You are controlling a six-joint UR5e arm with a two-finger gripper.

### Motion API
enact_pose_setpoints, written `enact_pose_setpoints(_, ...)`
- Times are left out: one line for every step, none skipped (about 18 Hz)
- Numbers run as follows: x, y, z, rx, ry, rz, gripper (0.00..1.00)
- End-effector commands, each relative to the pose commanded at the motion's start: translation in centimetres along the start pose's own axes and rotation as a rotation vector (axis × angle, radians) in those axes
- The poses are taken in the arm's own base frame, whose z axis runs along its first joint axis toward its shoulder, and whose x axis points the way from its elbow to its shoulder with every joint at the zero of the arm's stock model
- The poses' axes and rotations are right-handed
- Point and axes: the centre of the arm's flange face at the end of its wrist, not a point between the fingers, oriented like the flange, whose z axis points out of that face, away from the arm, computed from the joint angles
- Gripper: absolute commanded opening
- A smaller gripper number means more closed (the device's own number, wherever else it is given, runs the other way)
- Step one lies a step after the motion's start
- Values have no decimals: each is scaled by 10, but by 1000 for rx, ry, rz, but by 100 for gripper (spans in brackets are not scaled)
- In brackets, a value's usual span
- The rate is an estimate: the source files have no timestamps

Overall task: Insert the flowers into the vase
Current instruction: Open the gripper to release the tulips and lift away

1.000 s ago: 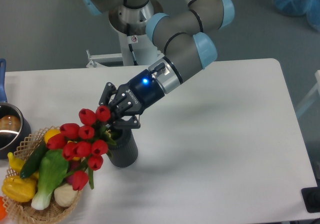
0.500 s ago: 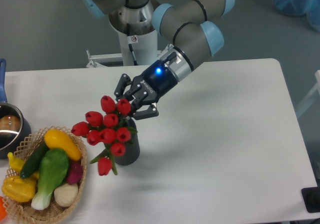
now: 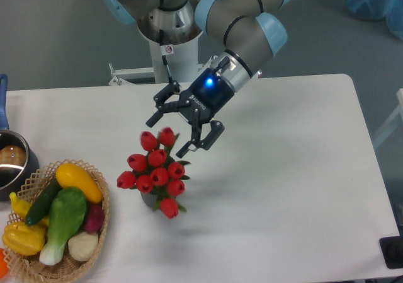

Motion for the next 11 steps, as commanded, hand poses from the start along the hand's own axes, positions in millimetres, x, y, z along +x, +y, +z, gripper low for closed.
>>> enact_pose_setpoints(0,4,-3,-7,-6,-7,100)
enact_pose_setpoints(-1,5,-8,-13,-18,-8,100)
enact_pose_setpoints(-1,7,-11,-15,-25,-13,100)
enact_pose_setpoints(-1,6,-17,-22,-37,-9,100)
enact_pose_setpoints(-2,5,-23,-33,-52,-6,100)
enact_pose_setpoints(-4,6,-30,-53,-69,-5,100)
enact_pose_setpoints(-6,7,-37,-81,-89,-3,100)
enact_pose_setpoints(-8,7,-45,-116,-110,4,100)
enact_pose_setpoints(-11,7,-54,-148,-133,9,100)
enact_pose_setpoints(-16,8,-64,-169,-157,8,100)
enact_pose_setpoints(-20,8,-73,-178,-176,9,100)
